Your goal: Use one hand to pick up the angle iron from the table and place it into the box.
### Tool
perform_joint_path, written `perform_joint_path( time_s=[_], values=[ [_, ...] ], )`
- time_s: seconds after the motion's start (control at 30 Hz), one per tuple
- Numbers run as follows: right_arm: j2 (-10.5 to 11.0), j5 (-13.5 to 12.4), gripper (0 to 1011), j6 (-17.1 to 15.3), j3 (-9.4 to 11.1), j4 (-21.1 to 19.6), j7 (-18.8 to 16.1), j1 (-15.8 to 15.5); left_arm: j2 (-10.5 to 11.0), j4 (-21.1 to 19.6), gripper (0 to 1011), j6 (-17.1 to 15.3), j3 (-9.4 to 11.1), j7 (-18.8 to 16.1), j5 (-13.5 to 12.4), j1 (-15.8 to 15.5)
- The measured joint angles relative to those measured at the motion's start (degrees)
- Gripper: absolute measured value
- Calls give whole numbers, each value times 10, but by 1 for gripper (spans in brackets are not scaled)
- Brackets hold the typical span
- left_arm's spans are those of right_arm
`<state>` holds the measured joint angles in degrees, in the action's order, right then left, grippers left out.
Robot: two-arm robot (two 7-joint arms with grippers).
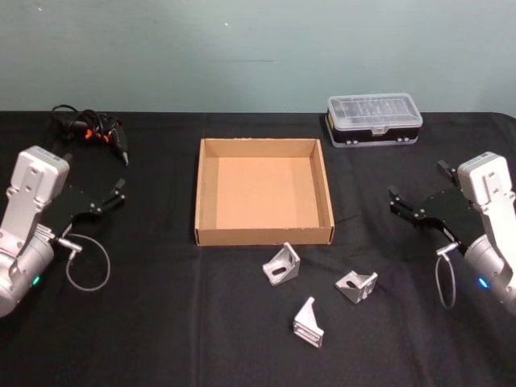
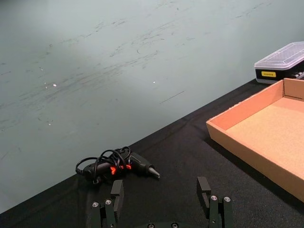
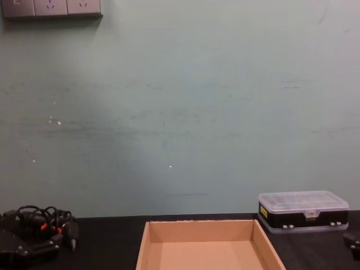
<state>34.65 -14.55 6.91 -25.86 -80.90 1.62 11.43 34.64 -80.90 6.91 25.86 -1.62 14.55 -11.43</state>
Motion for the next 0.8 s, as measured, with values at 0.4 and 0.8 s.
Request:
perform_joint_path(
  time_s=[0.4, 0.8],
  values=[
    [8, -9, 1003, 4, 20, -22, -11, -13, 0, 0, 1011, 0, 0, 0, 0, 0],
    [47, -70, 1003, -4, 77, -126, -50, -106, 0, 0, 1011, 0, 0, 0, 0, 0]
  ],
)
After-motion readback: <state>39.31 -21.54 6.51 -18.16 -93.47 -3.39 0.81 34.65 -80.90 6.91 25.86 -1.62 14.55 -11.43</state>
